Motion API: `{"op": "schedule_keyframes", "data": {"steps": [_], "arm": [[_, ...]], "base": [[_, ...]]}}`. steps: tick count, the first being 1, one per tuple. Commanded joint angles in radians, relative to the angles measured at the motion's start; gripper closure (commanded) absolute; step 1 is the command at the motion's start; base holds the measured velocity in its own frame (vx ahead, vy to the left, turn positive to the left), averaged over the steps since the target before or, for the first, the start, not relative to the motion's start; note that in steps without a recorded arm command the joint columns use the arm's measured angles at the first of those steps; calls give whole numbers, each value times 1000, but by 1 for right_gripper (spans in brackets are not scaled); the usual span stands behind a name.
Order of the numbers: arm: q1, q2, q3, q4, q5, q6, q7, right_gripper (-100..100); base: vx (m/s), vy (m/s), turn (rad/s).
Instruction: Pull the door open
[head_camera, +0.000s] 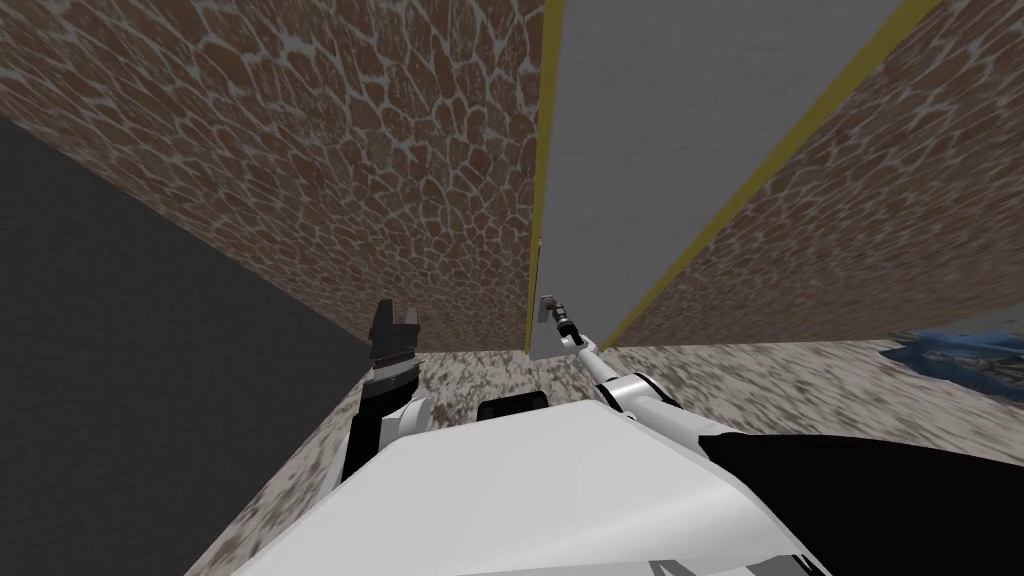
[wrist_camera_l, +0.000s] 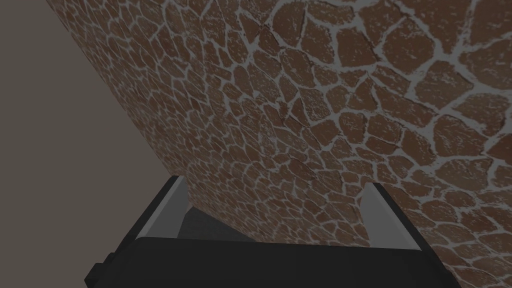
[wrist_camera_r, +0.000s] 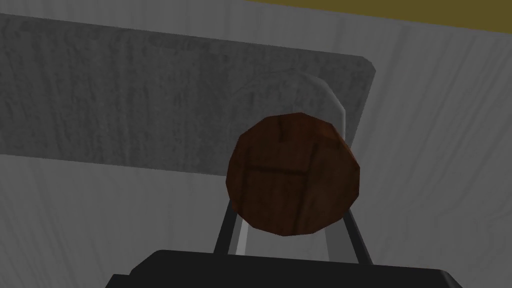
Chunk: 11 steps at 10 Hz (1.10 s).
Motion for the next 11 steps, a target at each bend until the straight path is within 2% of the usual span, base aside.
{"op": "schedule_keyframes", "data": {"steps": [1,2,3,5,6,7,8,9,10,11], "arm": [[-4,3,3,-11,-34,-4,-49,100],[-4,5,3,-12,-63,-1,-78,100],[-4,5,3,-12,-63,-1,-86,100],[-4,8,3,-14,-121,6,-150,100],[-4,8,3,-14,-121,6,-159,100],[-4,9,3,-16,-151,9,-193,100],[-4,9,3,-16,-151,9,-195,100],[-4,11,3,-17,-179,12,-232,100],[-4,11,3,-17,-179,12,-232,100],[-4,12,3,-18,-208,15,-268,100]], "base": [[-58,-32,84],[-78,-53,137],[-60,-42,75],[-66,-39,123],[-53,-41,61],[-62,-47,110],[-46,-33,53],[-48,-20,124],[-39,-22,44],[-45,-35,76]]}}
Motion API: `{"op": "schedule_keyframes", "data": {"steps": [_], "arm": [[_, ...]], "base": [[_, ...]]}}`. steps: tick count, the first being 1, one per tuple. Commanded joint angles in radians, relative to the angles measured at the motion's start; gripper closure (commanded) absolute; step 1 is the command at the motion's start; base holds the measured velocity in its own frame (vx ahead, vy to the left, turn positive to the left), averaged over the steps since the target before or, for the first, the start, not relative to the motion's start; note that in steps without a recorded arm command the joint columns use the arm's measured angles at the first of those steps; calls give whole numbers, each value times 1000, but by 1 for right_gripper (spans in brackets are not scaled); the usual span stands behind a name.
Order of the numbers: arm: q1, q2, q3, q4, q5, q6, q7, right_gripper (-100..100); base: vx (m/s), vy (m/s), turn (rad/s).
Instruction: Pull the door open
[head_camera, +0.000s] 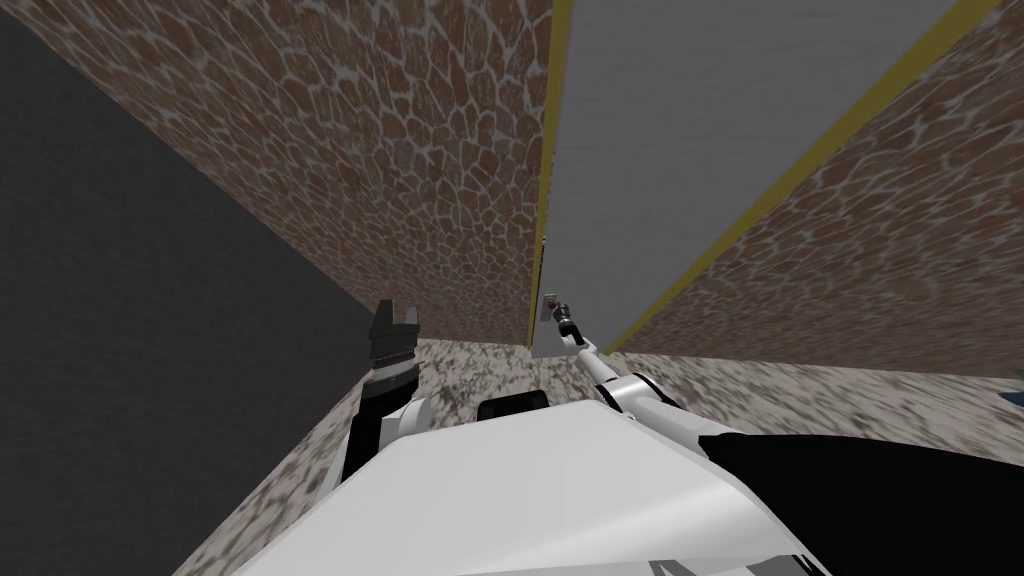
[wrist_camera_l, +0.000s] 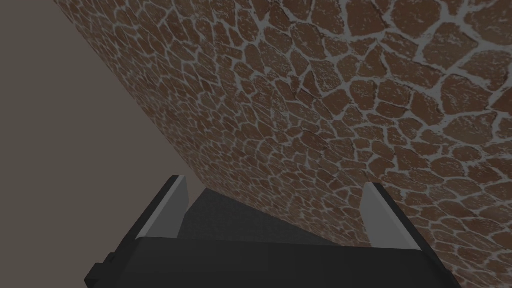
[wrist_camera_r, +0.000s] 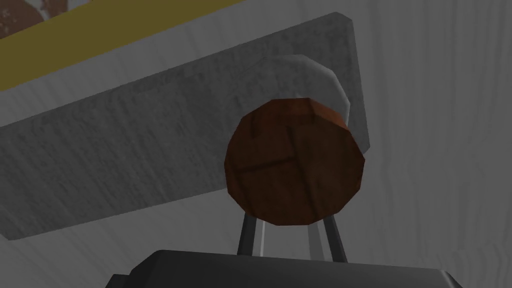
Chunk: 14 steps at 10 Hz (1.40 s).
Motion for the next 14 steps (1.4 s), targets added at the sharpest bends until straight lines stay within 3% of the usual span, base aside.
{"op": "schedule_keyframes", "data": {"steps": [1,2,4,13,14], "arm": [[-5,8,1,-23,-42,-2,-50,100],[-5,8,1,-23,-42,-2,-55,100],[-4,11,1,-25,-98,4,-119,100],[-4,16,1,-30,-203,16,-272,100],[5,26,5,-11,-222,18,-299,-100]], "base": [[-78,-49,156],[-59,-44,63],[-68,-40,137],[-44,-30,73],[-57,-42,15]]}}
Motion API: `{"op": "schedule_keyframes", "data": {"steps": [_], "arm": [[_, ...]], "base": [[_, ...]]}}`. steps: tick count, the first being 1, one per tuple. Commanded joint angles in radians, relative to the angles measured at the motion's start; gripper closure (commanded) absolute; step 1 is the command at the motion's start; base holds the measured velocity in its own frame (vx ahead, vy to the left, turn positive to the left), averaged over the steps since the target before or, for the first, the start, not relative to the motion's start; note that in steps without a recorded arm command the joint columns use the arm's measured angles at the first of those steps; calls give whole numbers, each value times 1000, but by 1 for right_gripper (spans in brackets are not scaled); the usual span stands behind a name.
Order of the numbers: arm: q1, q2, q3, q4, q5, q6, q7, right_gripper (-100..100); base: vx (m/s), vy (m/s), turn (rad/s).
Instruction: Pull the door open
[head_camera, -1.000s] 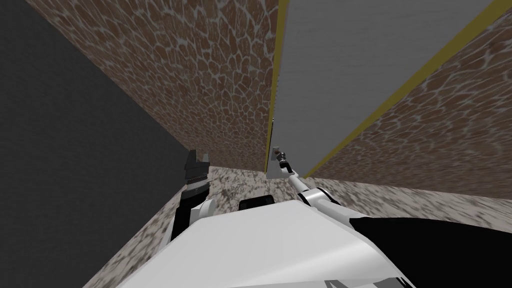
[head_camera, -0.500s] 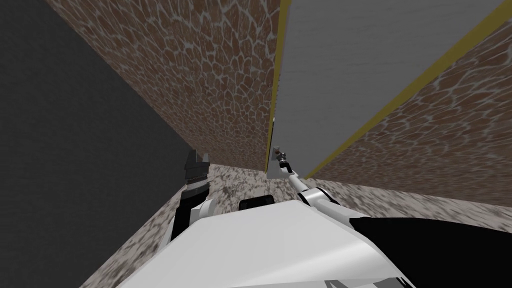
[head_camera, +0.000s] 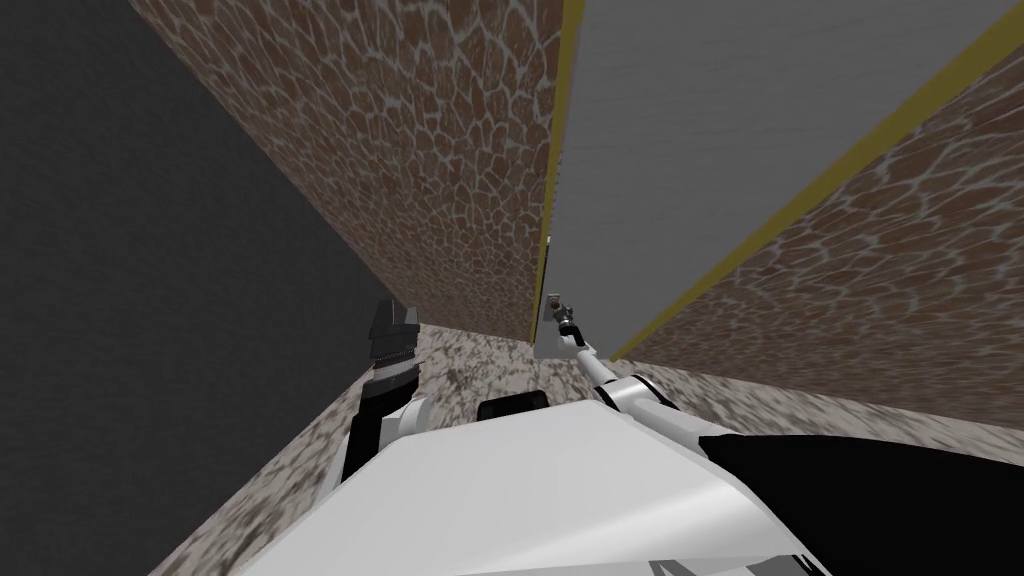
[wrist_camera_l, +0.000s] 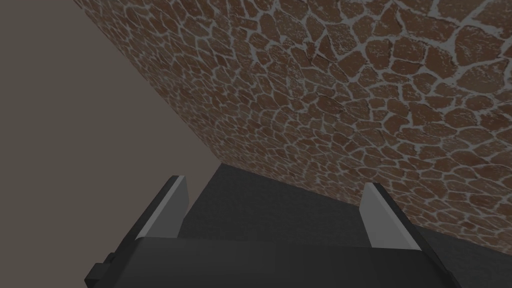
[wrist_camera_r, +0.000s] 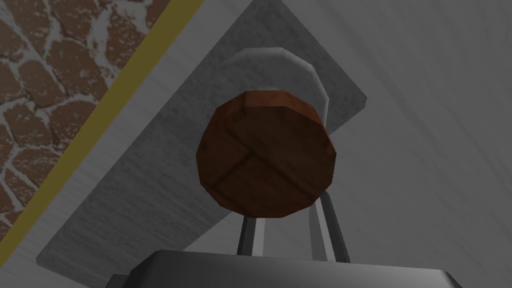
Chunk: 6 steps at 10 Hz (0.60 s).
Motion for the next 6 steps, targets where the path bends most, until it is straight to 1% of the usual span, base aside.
{"op": "schedule_keyframes", "data": {"steps": [1,4,6], "arm": [[-5,13,8,-4,-18,1,-31,-100],[-4,32,15,-22,-61,9,-88,-100],[-4,47,20,-36,-95,15,-133,-100]], "base": [[-84,-46,14],[-108,-12,56],[-101,-36,50]]}}
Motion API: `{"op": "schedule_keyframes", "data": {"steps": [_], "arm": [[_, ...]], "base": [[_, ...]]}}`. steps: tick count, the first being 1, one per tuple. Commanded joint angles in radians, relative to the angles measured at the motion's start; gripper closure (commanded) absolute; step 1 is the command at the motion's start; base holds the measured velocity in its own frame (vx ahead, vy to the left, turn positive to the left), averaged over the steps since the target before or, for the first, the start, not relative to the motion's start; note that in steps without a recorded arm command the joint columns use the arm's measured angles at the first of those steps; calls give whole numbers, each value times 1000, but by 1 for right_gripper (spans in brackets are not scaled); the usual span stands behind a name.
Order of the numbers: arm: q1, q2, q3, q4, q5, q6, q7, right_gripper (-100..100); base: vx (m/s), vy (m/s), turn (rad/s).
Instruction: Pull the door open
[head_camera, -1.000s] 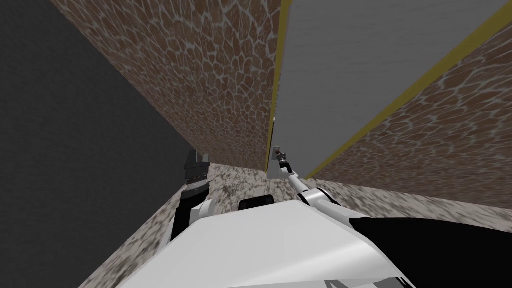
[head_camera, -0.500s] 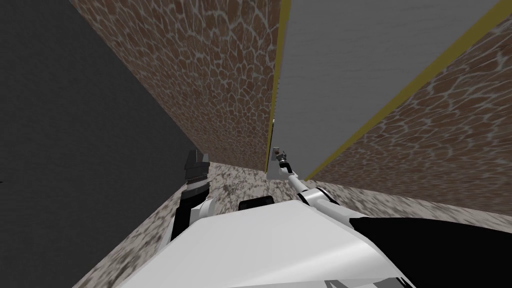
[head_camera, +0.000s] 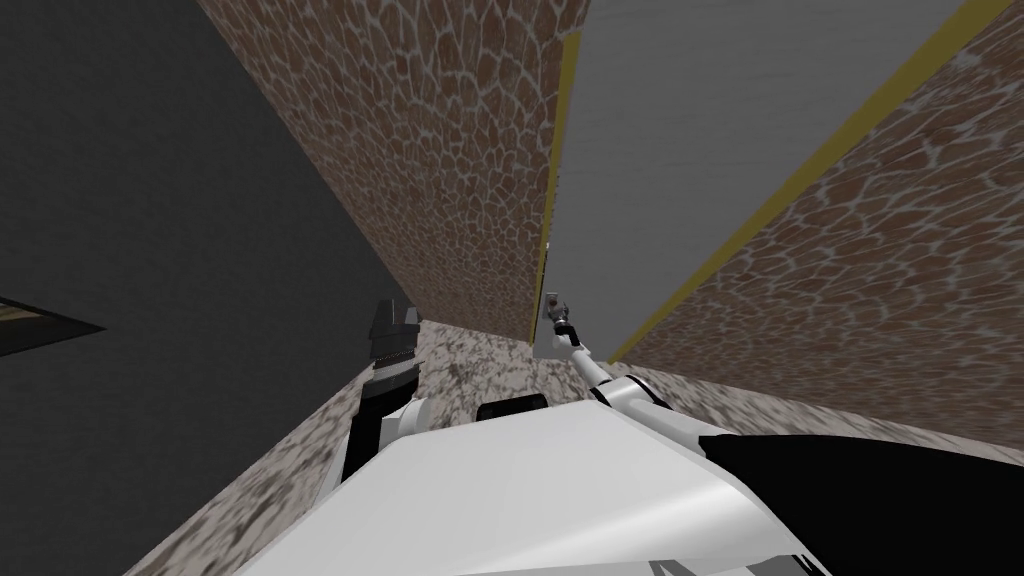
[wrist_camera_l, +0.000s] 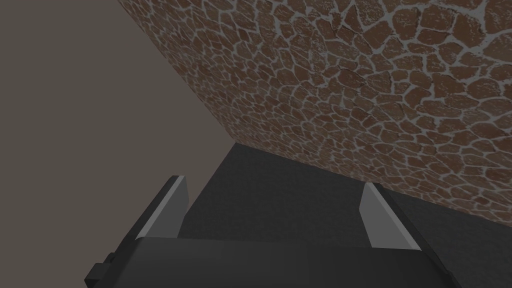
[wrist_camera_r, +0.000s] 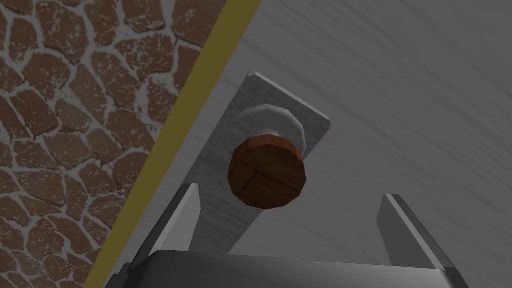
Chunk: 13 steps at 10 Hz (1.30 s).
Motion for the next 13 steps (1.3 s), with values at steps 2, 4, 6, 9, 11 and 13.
{"op": "schedule_keyframes", "data": {"steps": [2,4,6,9,11,13], "arm": [[3,20,6,-25,-48,13,-64,-100],[4,36,11,-40,-84,20,-112,-100],[5,51,16,-55,-118,26,-158,-100],[5,71,23,-74,-163,35,-218,-100],[6,84,28,-86,-193,40,-258,-100],[6,85,28,-87,-194,40,-259,-100]], "base": [[-96,-55,44],[-88,-45,54],[-108,-32,40],[-100,-45,41],[-92,-33,35],[-63,-25,18]]}}
